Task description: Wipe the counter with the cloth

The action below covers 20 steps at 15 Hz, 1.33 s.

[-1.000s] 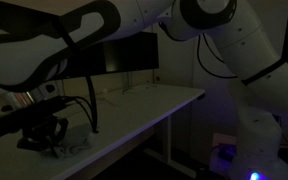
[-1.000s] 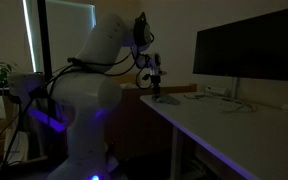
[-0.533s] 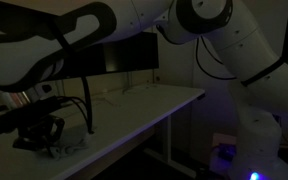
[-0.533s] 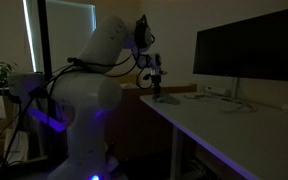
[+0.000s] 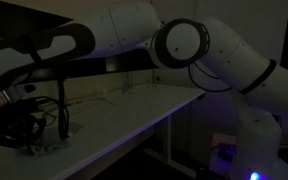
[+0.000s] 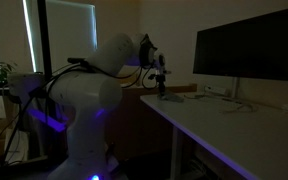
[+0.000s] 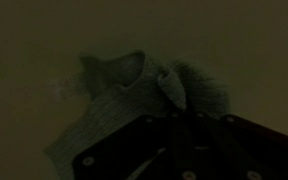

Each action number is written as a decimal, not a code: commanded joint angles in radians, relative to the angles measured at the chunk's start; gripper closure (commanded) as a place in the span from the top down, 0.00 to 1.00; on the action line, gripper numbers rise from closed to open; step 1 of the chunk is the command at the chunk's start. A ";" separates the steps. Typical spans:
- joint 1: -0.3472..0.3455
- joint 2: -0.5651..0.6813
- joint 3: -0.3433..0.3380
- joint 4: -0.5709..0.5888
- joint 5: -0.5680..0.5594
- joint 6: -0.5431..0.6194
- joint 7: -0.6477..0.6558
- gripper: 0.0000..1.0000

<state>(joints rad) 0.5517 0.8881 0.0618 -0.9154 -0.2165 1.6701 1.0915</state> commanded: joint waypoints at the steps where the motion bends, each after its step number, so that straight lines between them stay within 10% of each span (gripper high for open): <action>1: -0.014 0.163 -0.042 0.244 -0.002 -0.095 0.038 0.05; 16: -0.327 0.293 -0.184 0.584 0.048 -0.374 0.213 0.05; 20: -0.409 0.218 -0.179 0.470 0.047 -0.339 0.288 0.06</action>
<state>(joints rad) 0.1926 1.1469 -0.1201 -0.3991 -0.2021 1.3371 1.3169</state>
